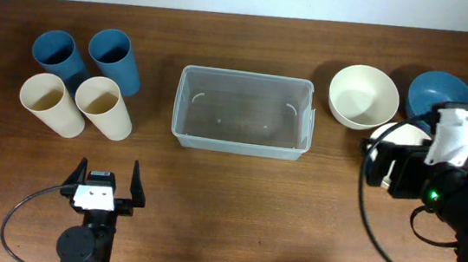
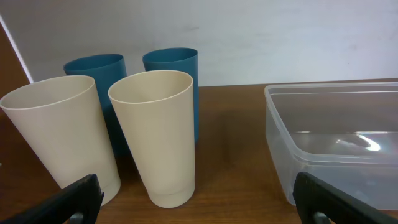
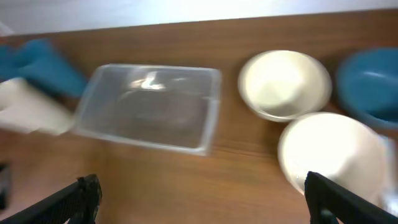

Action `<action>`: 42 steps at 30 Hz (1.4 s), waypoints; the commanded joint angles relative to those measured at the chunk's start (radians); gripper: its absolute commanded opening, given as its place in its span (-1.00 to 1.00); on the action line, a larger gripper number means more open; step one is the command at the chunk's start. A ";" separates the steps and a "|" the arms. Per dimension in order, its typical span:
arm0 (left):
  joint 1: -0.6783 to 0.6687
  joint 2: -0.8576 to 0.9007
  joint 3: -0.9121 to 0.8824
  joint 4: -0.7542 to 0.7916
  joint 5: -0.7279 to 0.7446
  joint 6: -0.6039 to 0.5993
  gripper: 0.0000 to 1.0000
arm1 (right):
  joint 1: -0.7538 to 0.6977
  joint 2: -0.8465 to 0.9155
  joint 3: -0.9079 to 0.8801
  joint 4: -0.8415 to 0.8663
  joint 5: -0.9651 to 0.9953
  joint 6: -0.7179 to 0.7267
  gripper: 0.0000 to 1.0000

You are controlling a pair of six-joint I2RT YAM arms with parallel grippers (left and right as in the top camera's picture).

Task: Pack container
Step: 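Move the right gripper over the front cream bowl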

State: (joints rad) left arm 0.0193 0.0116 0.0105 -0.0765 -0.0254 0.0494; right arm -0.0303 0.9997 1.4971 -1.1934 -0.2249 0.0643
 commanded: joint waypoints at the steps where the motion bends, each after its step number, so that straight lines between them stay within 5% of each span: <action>1: 0.003 -0.006 -0.002 -0.006 0.005 0.008 1.00 | -0.005 -0.003 0.020 -0.001 0.241 0.088 0.97; 17: 0.003 -0.006 -0.002 -0.006 0.005 0.008 1.00 | -0.005 0.060 0.019 -0.071 0.237 0.059 0.97; 30: 0.003 -0.006 -0.002 -0.006 0.005 0.008 1.00 | -0.005 0.490 0.106 -0.216 0.271 -0.062 0.99; 42: 0.003 -0.006 -0.002 -0.006 0.005 0.008 1.00 | -0.005 0.675 0.106 -0.186 0.275 -0.166 1.00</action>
State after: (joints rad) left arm 0.0193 0.0116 0.0105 -0.0765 -0.0254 0.0494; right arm -0.0303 1.6363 1.5898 -1.3956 0.0303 -0.0666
